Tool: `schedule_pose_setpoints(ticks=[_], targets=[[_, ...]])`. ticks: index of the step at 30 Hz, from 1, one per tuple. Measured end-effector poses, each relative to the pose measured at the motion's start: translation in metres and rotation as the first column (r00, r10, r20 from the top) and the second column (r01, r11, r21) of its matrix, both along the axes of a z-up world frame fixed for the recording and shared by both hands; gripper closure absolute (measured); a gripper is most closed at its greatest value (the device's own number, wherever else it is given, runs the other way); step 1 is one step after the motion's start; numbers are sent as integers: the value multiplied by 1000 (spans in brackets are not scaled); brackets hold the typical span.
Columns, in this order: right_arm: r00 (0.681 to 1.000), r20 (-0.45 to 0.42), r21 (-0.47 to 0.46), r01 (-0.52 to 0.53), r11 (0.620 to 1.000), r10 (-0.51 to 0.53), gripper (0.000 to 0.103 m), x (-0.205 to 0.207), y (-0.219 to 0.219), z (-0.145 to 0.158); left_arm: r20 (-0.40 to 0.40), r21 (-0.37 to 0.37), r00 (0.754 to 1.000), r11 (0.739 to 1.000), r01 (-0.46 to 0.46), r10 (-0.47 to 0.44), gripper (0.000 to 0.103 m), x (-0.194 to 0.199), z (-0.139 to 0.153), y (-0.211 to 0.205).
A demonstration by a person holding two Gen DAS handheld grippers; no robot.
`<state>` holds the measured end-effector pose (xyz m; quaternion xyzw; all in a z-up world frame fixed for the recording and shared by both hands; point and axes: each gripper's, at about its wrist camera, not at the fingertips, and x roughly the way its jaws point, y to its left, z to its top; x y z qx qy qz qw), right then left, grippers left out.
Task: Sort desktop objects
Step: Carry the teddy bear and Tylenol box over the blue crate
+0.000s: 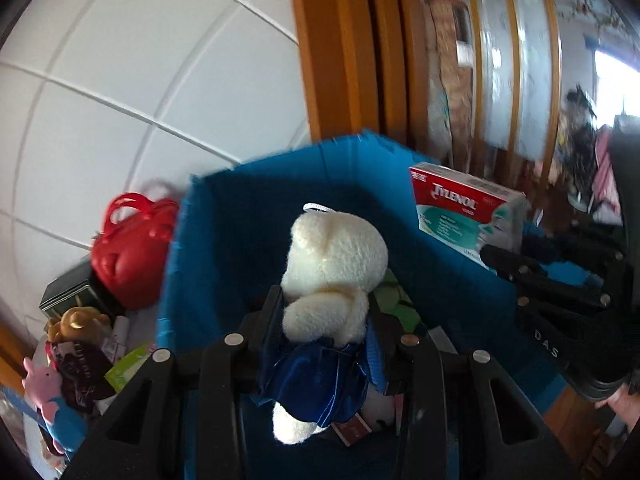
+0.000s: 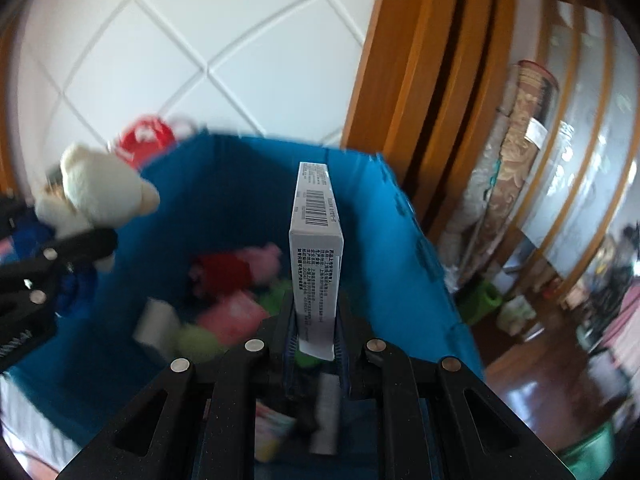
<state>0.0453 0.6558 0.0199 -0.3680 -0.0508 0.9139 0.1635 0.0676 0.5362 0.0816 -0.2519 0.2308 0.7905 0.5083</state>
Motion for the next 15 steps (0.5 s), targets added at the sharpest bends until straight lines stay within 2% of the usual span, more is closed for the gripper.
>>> schedule_pose_setpoints(ticks=[4, 6, 8, 9, 12, 15], targets=[[990, 141, 33, -14, 999, 9, 86, -17, 23, -27, 88, -140, 996, 989, 46, -34, 67, 4, -29, 44], [980, 199, 51, -24, 998, 13, 86, -19, 29, -38, 95, -197, 994, 978, 62, -44, 67, 8, -40, 56], [964, 263, 55, -47, 997, 31, 86, -19, 32, -49, 102, -220, 993, 972, 80, -59, 67, 10, -42, 64], [959, 280, 50, -53, 997, 37, 86, -20, 36, -53, 98, -245, 993, 966, 85, -62, 67, 10, -45, 68], [935, 350, 11, -63, 998, 55, 86, -21, 37, -63, 165, -324, 984, 939, 115, -64, 67, 5, -58, 78], [926, 373, -6, -61, 998, 59, 86, -21, 40, -68, 153, -367, 986, 922, 125, -72, 67, 5, -61, 81]])
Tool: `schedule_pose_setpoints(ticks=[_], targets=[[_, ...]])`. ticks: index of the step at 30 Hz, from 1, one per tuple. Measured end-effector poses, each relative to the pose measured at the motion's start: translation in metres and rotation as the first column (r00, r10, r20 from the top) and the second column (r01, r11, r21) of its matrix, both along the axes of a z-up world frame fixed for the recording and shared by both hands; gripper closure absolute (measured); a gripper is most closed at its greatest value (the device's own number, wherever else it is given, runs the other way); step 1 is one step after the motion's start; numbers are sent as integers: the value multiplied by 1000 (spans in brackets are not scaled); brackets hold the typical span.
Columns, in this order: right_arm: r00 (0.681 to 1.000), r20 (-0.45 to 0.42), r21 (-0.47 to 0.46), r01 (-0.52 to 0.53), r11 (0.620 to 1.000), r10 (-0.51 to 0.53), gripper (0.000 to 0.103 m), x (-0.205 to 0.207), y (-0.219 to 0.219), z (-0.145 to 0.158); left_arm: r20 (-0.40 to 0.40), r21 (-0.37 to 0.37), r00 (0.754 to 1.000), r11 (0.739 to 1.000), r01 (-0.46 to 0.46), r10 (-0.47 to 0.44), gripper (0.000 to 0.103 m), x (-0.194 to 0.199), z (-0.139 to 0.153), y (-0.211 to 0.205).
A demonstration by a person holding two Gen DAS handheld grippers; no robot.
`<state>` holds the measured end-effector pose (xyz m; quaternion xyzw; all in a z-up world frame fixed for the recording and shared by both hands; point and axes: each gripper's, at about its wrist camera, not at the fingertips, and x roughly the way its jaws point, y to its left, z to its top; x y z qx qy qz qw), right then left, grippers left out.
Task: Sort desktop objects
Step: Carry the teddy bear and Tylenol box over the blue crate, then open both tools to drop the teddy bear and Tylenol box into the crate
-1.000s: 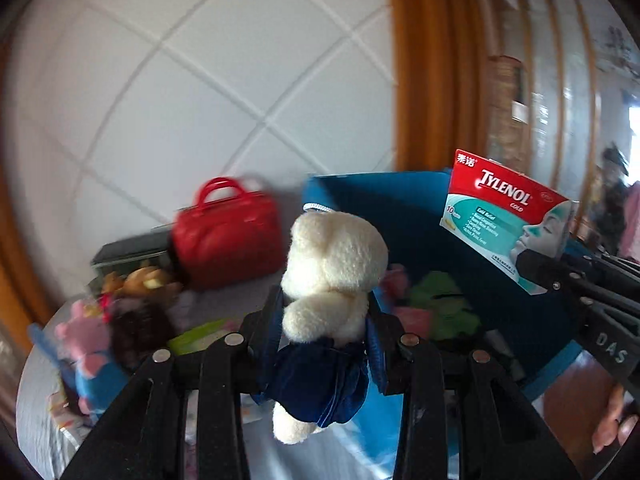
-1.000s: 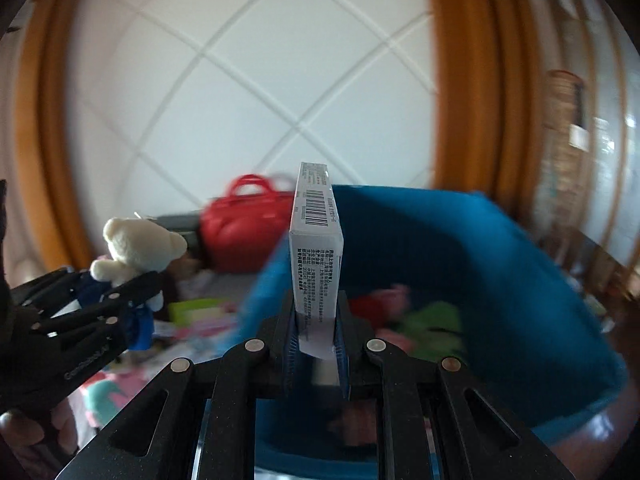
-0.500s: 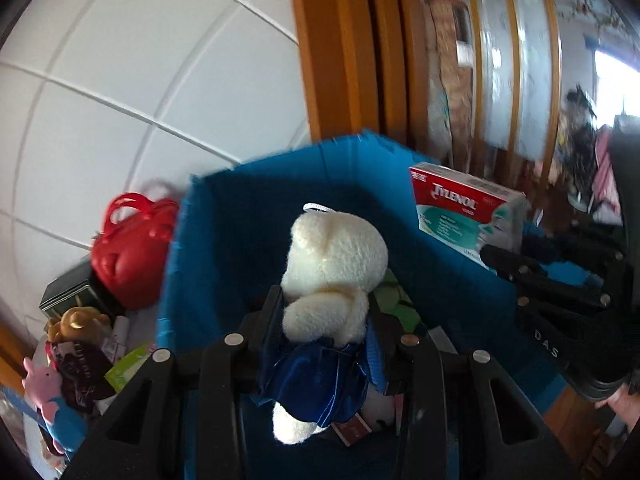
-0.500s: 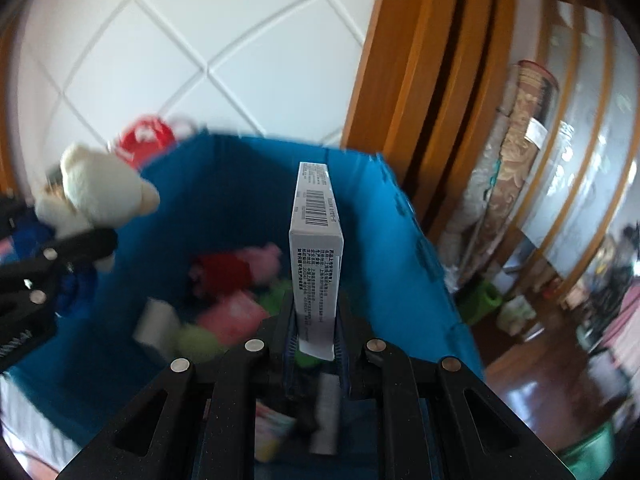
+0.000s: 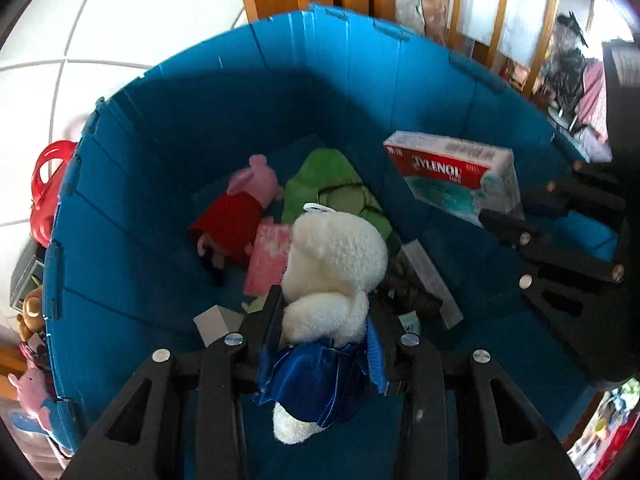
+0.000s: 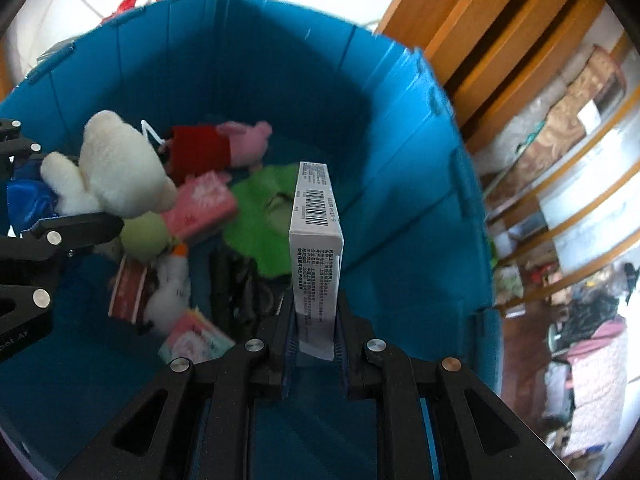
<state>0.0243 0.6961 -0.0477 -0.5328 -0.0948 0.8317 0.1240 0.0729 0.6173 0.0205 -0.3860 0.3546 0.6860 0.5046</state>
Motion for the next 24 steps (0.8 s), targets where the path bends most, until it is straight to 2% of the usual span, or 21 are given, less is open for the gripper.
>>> schedule_pose_setpoints(ticks=[3, 8, 13, 24], targets=[[1000, 30, 14, -2, 1000, 1, 86, 0, -1, -4, -37, 5, 999, 1000, 20, -19, 66, 5, 3, 0], [998, 61, 25, -1, 1000, -1, 86, -2, 0, -8, -9, 8, 1000, 1000, 29, -29, 66, -5, 6, -2], [998, 67, 37, 2, 999, -4, 86, -4, -1, -8, -26, -4, 999, 999, 43, -43, 65, -1, 4, -2], [996, 92, 27, -4, 1000, 2, 86, -5, -1, -10, -2, -36, 1000, 999, 15, -15, 58, -8, -4, -2]])
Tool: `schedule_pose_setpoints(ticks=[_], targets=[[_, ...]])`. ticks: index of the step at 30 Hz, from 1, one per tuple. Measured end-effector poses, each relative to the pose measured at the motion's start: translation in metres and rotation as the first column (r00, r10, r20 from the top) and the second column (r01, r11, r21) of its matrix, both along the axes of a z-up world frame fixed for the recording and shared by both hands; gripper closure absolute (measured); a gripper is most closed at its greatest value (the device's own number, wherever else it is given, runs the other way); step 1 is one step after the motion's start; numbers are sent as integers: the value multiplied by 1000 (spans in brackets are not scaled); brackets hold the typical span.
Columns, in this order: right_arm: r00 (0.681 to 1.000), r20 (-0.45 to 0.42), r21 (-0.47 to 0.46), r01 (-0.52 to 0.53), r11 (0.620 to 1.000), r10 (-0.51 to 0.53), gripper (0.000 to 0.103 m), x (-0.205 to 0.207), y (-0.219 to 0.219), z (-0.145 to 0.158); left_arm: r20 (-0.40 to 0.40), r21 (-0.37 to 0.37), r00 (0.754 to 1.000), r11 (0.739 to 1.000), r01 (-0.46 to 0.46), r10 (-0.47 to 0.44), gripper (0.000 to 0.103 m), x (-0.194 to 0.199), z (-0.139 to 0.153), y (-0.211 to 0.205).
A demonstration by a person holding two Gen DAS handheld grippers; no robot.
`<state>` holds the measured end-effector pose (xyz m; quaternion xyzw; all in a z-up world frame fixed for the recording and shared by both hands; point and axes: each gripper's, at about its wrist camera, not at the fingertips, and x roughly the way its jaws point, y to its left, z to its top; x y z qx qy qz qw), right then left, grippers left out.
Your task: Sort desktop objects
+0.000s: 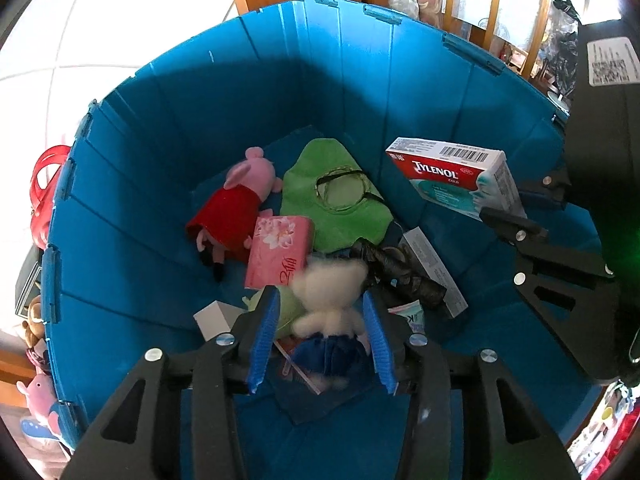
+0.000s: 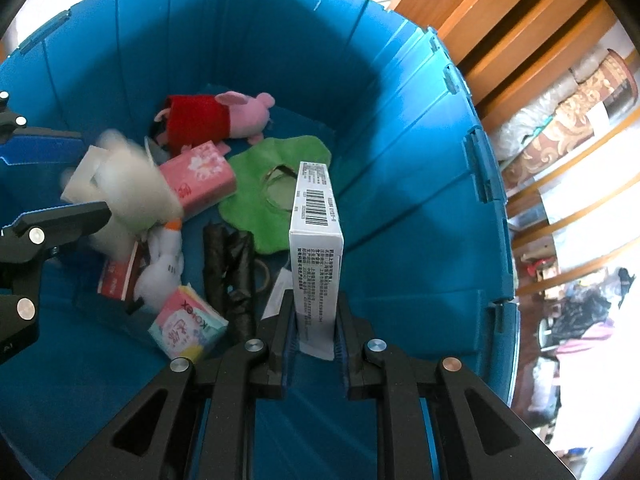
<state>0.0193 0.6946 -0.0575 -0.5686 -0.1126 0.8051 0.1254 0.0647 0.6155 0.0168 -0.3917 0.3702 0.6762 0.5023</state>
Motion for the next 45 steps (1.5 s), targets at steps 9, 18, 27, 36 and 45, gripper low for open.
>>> schedule_pose_setpoints(ticks=[9, 18, 27, 36, 45], targets=[[1000, -1, 4, 2, 1000, -2, 83, 0, 0, 0, 10, 21, 1000, 1000, -16, 16, 50, -3, 2, -3], [1000, -27, -4, -11, 1000, 11, 46, 0, -2, 6, 7, 80, 998, 995, -59, 59, 49, -5, 10, -14], [990, -136, -59, -31, 998, 23, 0, 15, -13, 31, 3, 253, 991, 958, -133, 137, 49, 0, 46, -62], [960, -281, -143, -61, 988, 18, 0, 47, -33, 68, -72, 458, 972, 873, -168, 224, 28, 11, 80, -108], [961, -277, -169, -49, 984, 1, 0, 55, -36, 68, -58, 462, 972, 870, -175, 227, 12, 17, 80, -112]])
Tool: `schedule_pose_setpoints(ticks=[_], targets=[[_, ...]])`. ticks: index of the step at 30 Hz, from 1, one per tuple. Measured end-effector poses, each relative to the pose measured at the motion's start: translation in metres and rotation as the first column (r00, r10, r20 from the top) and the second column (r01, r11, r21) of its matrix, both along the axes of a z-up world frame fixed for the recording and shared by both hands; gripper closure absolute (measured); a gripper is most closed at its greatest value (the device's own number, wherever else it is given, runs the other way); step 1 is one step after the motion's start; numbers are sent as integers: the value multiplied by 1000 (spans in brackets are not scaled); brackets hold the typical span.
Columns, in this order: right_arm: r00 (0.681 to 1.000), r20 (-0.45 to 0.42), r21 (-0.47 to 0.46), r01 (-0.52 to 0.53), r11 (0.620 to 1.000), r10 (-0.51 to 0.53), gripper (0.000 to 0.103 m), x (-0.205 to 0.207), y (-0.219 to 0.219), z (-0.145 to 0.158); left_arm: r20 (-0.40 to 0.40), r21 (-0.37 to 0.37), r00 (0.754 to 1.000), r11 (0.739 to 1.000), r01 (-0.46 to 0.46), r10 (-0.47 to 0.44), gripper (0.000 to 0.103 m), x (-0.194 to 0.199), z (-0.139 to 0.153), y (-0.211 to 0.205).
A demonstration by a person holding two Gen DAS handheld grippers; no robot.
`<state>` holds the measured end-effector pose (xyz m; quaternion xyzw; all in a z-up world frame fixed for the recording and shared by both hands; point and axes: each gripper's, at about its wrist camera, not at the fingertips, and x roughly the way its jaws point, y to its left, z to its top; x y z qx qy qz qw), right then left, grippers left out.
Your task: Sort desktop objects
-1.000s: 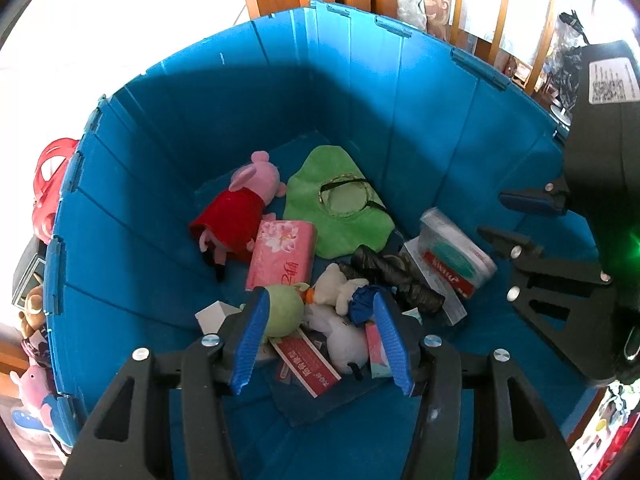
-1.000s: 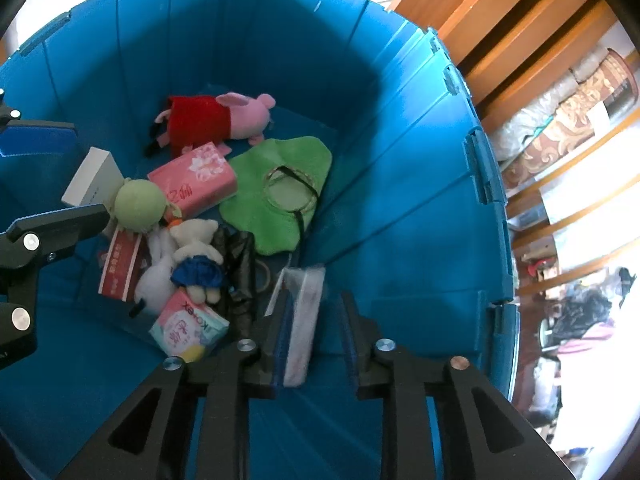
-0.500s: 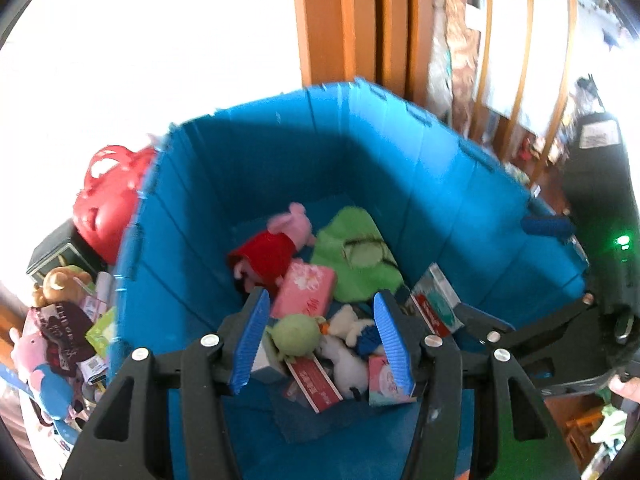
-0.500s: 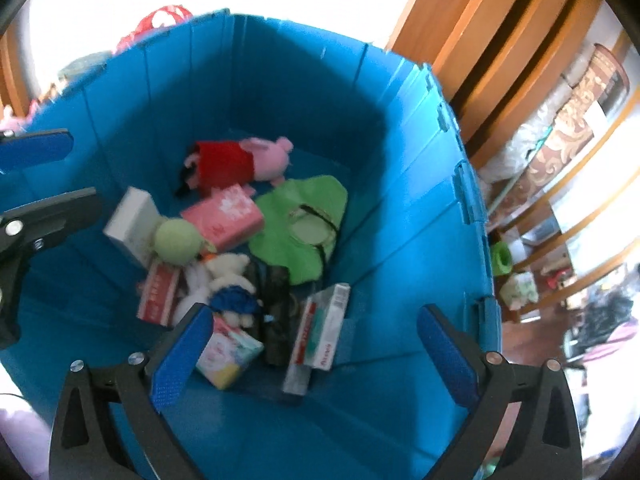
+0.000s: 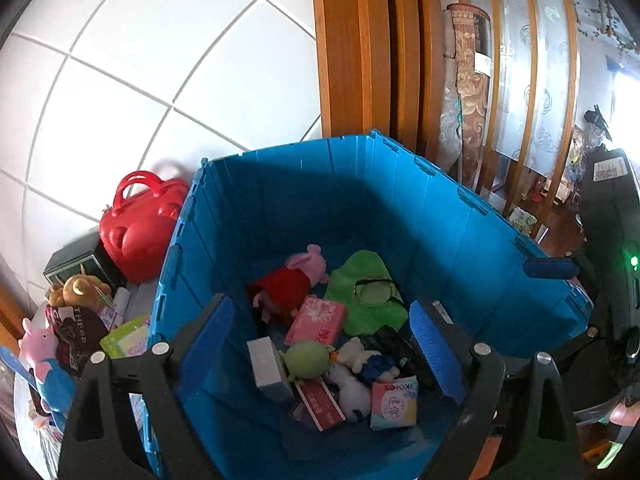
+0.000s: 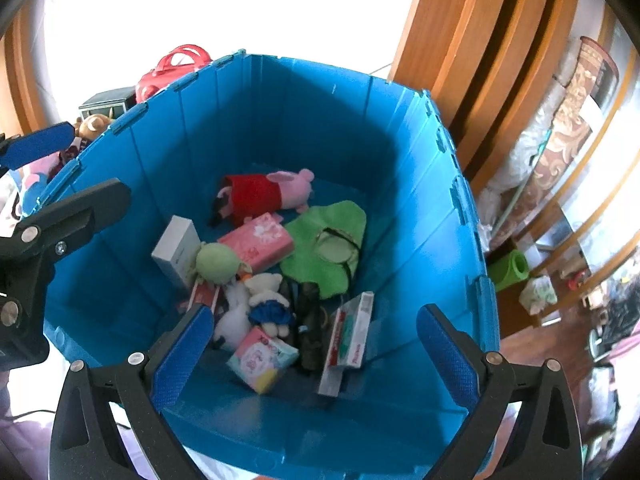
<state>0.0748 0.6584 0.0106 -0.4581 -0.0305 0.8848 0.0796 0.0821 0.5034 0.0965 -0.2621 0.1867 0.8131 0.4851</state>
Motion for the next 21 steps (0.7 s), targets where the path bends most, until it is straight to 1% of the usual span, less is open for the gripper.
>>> schedule_pose_setpoints(ticks=[3, 5, 9, 11, 14, 21], targets=[[1000, 5, -50, 28, 998, -28, 0, 2, 6, 0, -35, -6, 999, 999, -33, 33, 12, 4, 0, -4], [999, 2, -67, 46, 997, -46, 0, 4, 8, 2, -50, -3, 997, 998, -60, 59, 12, 5, 1, -8], [999, -8, -56, 43, 998, -43, 0, 6, 0, 6, 1, -18, 998, 998, -67, 67, 12, -2, 0, -12], [999, -10, -63, 36, 997, -37, 0, 7, -4, 6, 10, -17, 997, 997, -76, 77, 12, -5, -2, -13], [1000, -17, -47, 22, 999, -23, 0, 7, -13, 7, 27, -21, 997, 997, -74, 74, 12, -8, -5, -15], [998, -48, -59, 30, 998, -33, 0, 8, -16, 10, 42, -23, 996, 996, -83, 83, 12, -11, -8, -22]])
